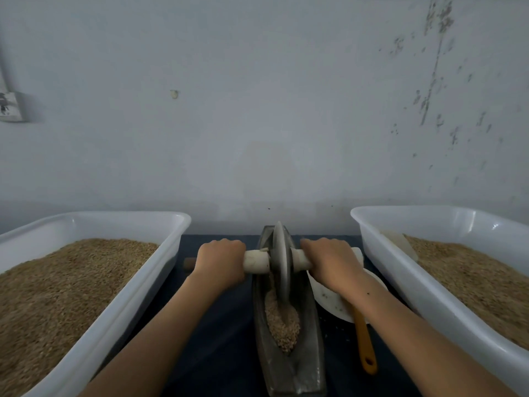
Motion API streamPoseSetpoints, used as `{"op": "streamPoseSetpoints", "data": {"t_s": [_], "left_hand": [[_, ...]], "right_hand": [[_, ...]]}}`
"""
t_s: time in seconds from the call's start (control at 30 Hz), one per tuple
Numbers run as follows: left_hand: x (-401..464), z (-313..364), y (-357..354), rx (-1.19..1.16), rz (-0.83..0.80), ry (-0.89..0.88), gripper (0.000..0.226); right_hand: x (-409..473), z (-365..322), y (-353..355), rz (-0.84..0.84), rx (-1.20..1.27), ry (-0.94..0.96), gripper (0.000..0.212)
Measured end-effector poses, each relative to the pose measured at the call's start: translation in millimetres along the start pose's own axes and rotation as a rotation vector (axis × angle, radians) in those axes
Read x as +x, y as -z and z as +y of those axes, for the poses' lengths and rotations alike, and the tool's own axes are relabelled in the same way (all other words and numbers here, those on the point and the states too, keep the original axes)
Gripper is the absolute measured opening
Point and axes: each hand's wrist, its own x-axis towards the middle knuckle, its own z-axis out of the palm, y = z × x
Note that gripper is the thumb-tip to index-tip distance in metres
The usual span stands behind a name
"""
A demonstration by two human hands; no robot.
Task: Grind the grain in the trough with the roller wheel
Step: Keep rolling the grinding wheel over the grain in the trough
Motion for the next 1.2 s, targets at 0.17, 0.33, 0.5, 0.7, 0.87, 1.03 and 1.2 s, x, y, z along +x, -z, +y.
{"op": "streamPoseSetpoints", "data": {"t_s": [0.17,0.33,0.5,0.7,0.87,1.03,1.2], "left_hand": [[-1,-2,-3,0.019,0.073,-0.037,0.025],[-1,-7,9,-0.042,-0.257,-0.085,0.04],[-2,-10,11,-0.115,-0.401,-0.113,0.039],[2,-5,-2,-0.01,0.003,-0.056,0.029],[2,-8,-3,-0.036,0.002,-0.091,0.029],[1,-9,7,-0.061,-0.298,-0.108,0.045],[-1,-10,9,-0.075,-0.332,-0.121,0.044]], "right_hand": [[-1,2,-1,0.002,0.02,-0.003,0.017],[-3,4,20,-0.37,0.024,0.04,0.022],[-5,5,23,-0.466,0.114,0.011,0.025],[-2,-1,7,-0.063,-0.021,0.005,0.024],[-3,-1,9,-0.073,-0.041,0.025,0.022],[-4,6,24,-0.451,0.067,0.038,0.025],[-5,4,25,-0.494,0.085,0.017,0.021]]}}
